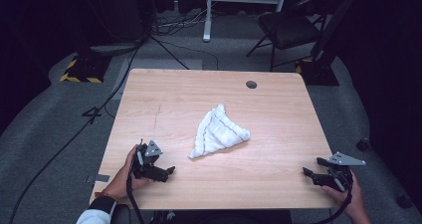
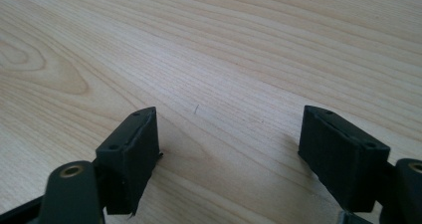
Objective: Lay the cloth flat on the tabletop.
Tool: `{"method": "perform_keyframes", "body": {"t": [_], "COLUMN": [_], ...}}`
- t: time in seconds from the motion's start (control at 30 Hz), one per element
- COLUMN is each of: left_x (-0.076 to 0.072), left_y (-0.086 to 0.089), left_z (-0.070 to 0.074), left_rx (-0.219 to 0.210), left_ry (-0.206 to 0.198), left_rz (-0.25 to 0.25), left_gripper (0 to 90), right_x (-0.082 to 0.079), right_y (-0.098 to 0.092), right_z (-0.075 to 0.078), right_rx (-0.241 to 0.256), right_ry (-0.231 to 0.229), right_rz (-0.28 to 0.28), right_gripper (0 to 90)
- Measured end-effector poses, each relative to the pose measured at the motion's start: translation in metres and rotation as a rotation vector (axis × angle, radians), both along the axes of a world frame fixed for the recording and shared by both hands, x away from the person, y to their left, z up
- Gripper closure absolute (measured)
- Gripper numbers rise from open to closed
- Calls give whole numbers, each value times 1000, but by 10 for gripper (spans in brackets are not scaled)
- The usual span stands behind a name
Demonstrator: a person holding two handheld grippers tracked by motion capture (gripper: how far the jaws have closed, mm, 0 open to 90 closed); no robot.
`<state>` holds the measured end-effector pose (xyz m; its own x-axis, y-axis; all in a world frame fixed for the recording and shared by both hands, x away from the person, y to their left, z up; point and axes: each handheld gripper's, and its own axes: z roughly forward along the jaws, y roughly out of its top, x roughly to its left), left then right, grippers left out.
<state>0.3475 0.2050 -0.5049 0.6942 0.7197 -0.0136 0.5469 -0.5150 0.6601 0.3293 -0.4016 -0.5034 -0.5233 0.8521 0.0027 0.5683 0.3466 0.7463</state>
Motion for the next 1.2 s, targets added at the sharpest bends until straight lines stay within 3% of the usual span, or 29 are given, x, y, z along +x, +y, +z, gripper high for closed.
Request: {"method": "perform_keyframes", "body": {"t": [0.23, 0.47, 0.67, 0.77, 0.83, 0.9, 1.0, 1.1, 1.2], "left_x": [3, 8, 16, 23, 26, 31, 36, 38, 42], "left_y": [-10, -32, -56, -69, -77, -83, -89, -94, -96], "left_z": [0, 2, 7, 8, 9, 11, 13, 14, 16], "left_rx": [-1, 13, 13, 14, 16, -3, -35, -29, -33], "left_ry": [-1, 14, -1, 4, -14, -6, -7, -7, -8], "left_rz": [-80, -121, -175, -207, -216, -228, -246, -256, -253], "left_gripper": [3, 10, 163, 175, 187, 210, 289, 327, 424], "right_x": [0, 1, 9, 20, 28, 38, 52, 68, 86], "right_y": [0, 1, 5, 12, 19, 27, 39, 55, 74], "right_z": [0, 0, 3, 7, 11, 18, 28, 37, 42], "right_rx": [-1, -1, -19, -14, -40, -44, -42, -79, -71], "right_ry": [0, 0, 4, 3, -5, -15, -24, -43, -44], "right_rz": [-1, -4, 14, 27, 51, 78, 102, 122, 137], "right_gripper": [240, 240, 312, 345, 364, 385, 407, 411, 411]}}
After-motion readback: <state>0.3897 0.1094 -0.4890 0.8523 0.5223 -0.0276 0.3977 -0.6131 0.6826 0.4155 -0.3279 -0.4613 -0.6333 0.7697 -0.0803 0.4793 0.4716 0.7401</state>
